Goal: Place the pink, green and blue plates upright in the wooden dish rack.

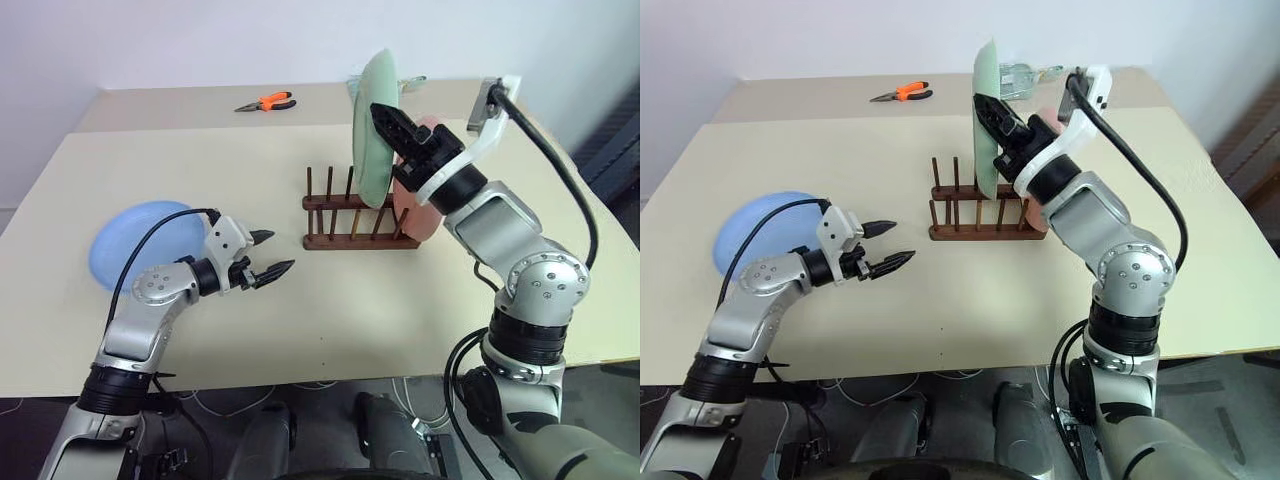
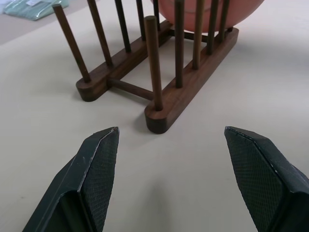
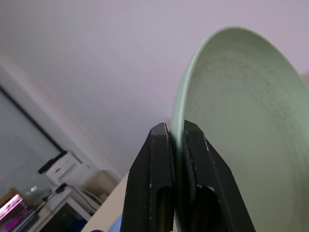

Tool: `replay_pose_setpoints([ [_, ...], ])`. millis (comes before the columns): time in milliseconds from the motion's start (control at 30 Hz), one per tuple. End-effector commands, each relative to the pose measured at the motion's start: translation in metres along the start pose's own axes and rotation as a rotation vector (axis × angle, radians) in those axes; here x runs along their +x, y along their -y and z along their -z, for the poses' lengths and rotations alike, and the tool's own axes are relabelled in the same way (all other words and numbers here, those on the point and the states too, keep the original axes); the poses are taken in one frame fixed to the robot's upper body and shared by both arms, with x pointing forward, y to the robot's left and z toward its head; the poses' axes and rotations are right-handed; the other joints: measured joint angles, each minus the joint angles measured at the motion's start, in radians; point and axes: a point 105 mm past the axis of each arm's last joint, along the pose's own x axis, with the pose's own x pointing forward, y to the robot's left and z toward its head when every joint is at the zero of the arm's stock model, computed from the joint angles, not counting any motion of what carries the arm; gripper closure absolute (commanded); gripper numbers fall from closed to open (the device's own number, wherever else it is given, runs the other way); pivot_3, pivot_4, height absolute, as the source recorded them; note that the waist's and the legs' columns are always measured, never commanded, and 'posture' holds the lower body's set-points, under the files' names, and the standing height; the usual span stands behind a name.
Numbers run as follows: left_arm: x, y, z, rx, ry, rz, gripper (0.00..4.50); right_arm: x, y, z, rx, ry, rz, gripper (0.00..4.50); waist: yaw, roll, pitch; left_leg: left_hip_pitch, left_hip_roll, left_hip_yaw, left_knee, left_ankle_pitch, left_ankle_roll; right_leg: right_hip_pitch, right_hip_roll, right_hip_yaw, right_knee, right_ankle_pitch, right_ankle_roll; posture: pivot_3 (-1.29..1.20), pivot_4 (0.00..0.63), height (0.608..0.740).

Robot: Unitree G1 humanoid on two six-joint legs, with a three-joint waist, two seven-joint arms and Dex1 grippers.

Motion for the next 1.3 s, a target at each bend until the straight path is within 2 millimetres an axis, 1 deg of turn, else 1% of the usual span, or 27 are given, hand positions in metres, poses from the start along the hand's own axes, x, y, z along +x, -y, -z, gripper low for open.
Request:
replay_pose_setpoints([
  [33,-0.004,-0.002,-0.009,0.034,0.036,-0.012,0.91,0.002,0.008,0.003,0.025,-0.008,0.034,4.47,0.0,0.0,0.0,0.0,0.0,0.0,0.0,0.0,0.0,0.0,0.0,0.0,0.0,0.0,0.0,0.0,0.15,0.74],
  [67,-0.004,-0.002,-0.009,0.034,0.036,-0.012,0.91,0.003,0.01,0.004,0.029,-0.014,0.039,4.15,0.0,0.0,0.0,0.0,0.0,0.0,0.0,0.0,0.0,0.0,0.0,0.0,0.0,0.0,0.0,0.0,0.15,0.74],
  [133,-0.004,-0.001,-0.008,0.008,0.034,-0.003,0.91,0.004,0.012,-0.002,-0.068,-0.003,0.044,3.5,0.0,0.0,0.0,0.0,0.0,0.001,0.0,0.0,0.0,0.0,0.0,0.0,0.0,0.0,0.0,0.0,0.15,0.74],
  [167,-0.004,-0.001,-0.008,0.002,0.033,-0.002,0.91,0.004,0.012,-0.005,-0.107,0.004,0.043,2.99,0.001,0.0,0.0,0.0,0.0,0.001,0.0,0.0,0.0,0.0,0.0,0.0,0.0,0.0,0.0,0.0,0.15,0.74],
  [233,-0.004,-0.004,-0.007,-0.015,0.026,-0.021,0.38,0.005,0.011,-0.014,-0.195,0.032,0.046,2.0,0.001,0.0,0.0,0.0,0.0,0.001,0.0,0.0,0.0,0.0,0.0,0.0,0.0,0.0,0.0,0.0,0.15,0.74],
  [267,-0.005,-0.006,-0.007,-0.019,0.026,-0.035,0.04,0.005,0.011,-0.021,-0.293,0.046,0.05,1.48,0.001,0.0,0.0,0.0,0.0,0.001,0.0,0.0,0.0,0.0,0.0,0.0,0.0,0.0,0.0,0.0,0.15,0.74],
  [300,-0.008,-0.015,-0.009,-0.022,0.036,-0.092,0.0,0.003,0.008,-0.035,-0.44,0.071,0.048,1.01,0.001,0.0,0.0,0.0,0.0,0.001,0.0,0.0,0.0,0.0,0.0,0.0,0.0,0.0,0.0,0.0,0.15,0.74],
  [333,-0.013,-0.034,-0.011,-0.015,0.044,-0.207,0.0,0.001,0.003,-0.051,-0.596,0.107,0.035,1.01,0.003,0.001,0.0,0.0,0.0,0.001,0.0,0.0,0.0,0.0,0.0,0.0,0.0,0.0,0.0,0.0,0.15,0.74],
  [367,-0.02,-0.054,-0.011,-0.029,0.048,-0.33,0.0,-0.001,-0.003,-0.064,-0.708,0.133,0.018,1.01,0.005,0.0,0.0,-0.001,0.0,0.001,0.001,0.0,0.0,0.0,0.0,0.0,-0.001,0.0,0.0,0.0,0.15,0.74],
  [433,-0.034,-0.082,-0.012,-0.055,0.056,-0.513,0.0,-0.003,-0.013,-0.076,-0.802,0.159,-0.03,1.01,0.004,-0.001,0.0,-0.001,0.0,0.001,0.001,0.0,0.0,0.0,0.0,0.0,-0.001,0.0,0.001,0.0,0.15,0.74],
  [467,-0.047,-0.1,-0.014,-0.07,0.064,-0.646,0.0,-0.003,-0.022,-0.077,-0.85,0.153,-0.083,0.81,0.0,-0.001,0.0,-0.001,0.0,0.001,0.0,0.0,0.0,0.0,0.0,0.0,-0.001,0.0,0.001,0.0,0.15,0.74],
  [500,-0.06,-0.116,-0.016,-0.086,0.074,-0.771,0.0,-0.004,-0.03,-0.074,-0.901,0.138,-0.139,0.58,-0.002,-0.001,0.0,0.0,0.001,0.001,0.0,0.0,0.0,0.0,0.001,0.0,-0.001,0.0,0.001,0.0,0.15,0.74],
  [567,-0.093,-0.143,-0.018,-0.145,0.087,-1.036,0.0,-0.004,-0.046,-0.057,-1.011,0.074,-0.257,0.01,-0.005,-0.002,0.0,0.0,0.001,0.001,0.0,0.0,0.0,0.0,0.001,0.0,-0.001,0.0,0.002,0.0,0.15,0.74],
  [600,-0.113,-0.154,-0.016,-0.165,0.067,-1.172,0.0,-0.004,-0.05,-0.045,-1.039,0.036,-0.305,0.01,-0.007,-0.002,-0.001,0.0,0.001,0.001,0.0,0.0,0.0,0.0,0.001,0.0,-0.001,0.0,0.002,0.0,0.15,0.74],
  [667,-0.15,-0.166,-0.006,-0.23,0.025,-1.386,0.0,-0.005,-0.055,-0.022,-1.075,-0.035,-0.381,0.01,-0.008,-0.002,-0.001,0.001,0.001,0.001,-0.001,0.0,0.0,0.0,0.0,0.0,0.0,0.0,0.002,0.0,0.15,0.74],
  [733,-0.17,-0.167,-0.001,-0.282,0.009,-1.497,0.0,-0.005,-0.054,-0.008,-1.095,-0.076,-0.416,0.01,-0.003,-0.003,-0.001,0.0,0.001,0.001,0.0,0.0,0.0,-0.001,0.0,0.0,0.0,0.001,0.002,0.0,0.15,0.74],
  [767,-0.174,-0.166,0.0,-0.296,0.006,-1.524,0.0,-0.005,-0.052,-0.005,-1.101,-0.085,-0.421,0.01,0.0,-0.005,-0.001,0.0,0.001,0.001,0.0,0.0,0.0,-0.001,0.0,0.0,0.0,0.001,0.002,0.0,0.15,0.74],
  [833,-0.195,-0.16,0.016,-0.441,-0.016,-1.607,0.0,-0.005,-0.047,0.013,-1.096,-0.129,-0.445,0.01,0.007,-0.007,-0.002,-0.001,0.0,0.001,0.0,0.001,-0.002,0.0,0.0,0.0,-0.001,0.001,0.002,0.0,0.15,0.74],
  [867,-0.199,-0.153,0.024,-0.512,-0.025,-1.609,0.0,-0.005,-0.046,0.02,-1.083,-0.142,-0.457,0.01,0.008,-0.009,-0.003,-0.001,-0.001,0.0,0.001,0.001,-0.002,0.0,0.0,0.0,-0.001,0.001,0.002,0.0,0.15,0.74],
  [900,-0.199,-0.147,0.031,-0.579,-0.025,-1.593,0.0,-0.005,-0.045,0.024,-1.075,-0.149,-0.465,0.01,0.007,-0.01,-0.003,-0.001,-0.001,0.0,0.001,0.001,-0.003,0.0,0.0,0.0,-0.001,0.001,0.002,0.0,0.15,0.74],
  [1033,-0.18,-0.119,0.052,-0.834,-0.004,-1.459,0.0,-0.004,-0.041,0.032,-1.076,-0.16,-0.474,0.01,0.009,-0.011,-0.004,-0.001,-0.001,-0.002,0.001,0.002,-0.004,0.0,0.0,-0.001,0.0,0.001,0.002,0.0,0.15,0.74],
  [1100,-0.177,-0.109,0.06,-0.909,-0.007,-1.436,0.0,-0.002,-0.04,0.033,-1.079,-0.16,-0.476,0.01,0.007,-0.012,-0.004,-0.001,-0.001,-0.002,0.001,0.002,-0.004,0.0,0.0,-0.001,0.0,0.001,0.002,0.0,0.15,0.74],
  [1133,-0.174,-0.104,0.066,-0.999,0.029,-1.436,0.24,-0.002,-0.039,0.033,-1.081,-0.158,-0.477,0.0,0.005,-0.012,-0.004,-0.001,-0.001,-0.002,0.0,0.002,-0.004,0.0,0.0,-0.001,0.0,0.001,0.002,0.0,0.15,0.74],
  [1200,-0.168,-0.096,0.076,-1.107,0.068,-1.426,0.83,-0.001,-0.039,0.035,-1.075,-0.162,-0.482,0.0,0.005,-0.012,-0.004,0.0,0.0,-0.002,0.0,0.002,-0.005,0.0,0.0,-0.001,0.0,0.001,0.001,0.0,0.15,0.74],
  [1233,-0.166,-0.094,0.078,-1.132,0.077,-1.423,1.24,0.0,-0.039,0.036,-1.07,-0.169,-0.486,0.0,0.004,-0.012,-0.004,0.0,0.0,-0.001,0.0,0.002,-0.005,0.0,0.0,-0.001,0.0,0.001,0.001,0.0,0.15,0.74],
  [1267,-0.162,-0.095,0.076,-1.128,0.083,-1.41,1.77,0.0,-0.039,0.037,-1.066,-0.176,-0.487,0.0,0.005,-0.012,-0.004,0.0,0.0,-0.001,0.0,0.002,-0.005,0.0,0.0,-0.001,0.0,0.001,0.001,0.0,0.15,0.74],
  [1300,-0.155,-0.097,0.069,-1.103,0.096,-1.373,2.32,-0.001,-0.038,0.038,-1.061,-0.188,-0.489,0.0,0.006,-0.012,-0.004,0.0,0.0,-0.001,-0.001,0.002,-0.005,0.0,0.0,-0.001,0.001,0.001,0.001,0.0,0.15,0.74],
])
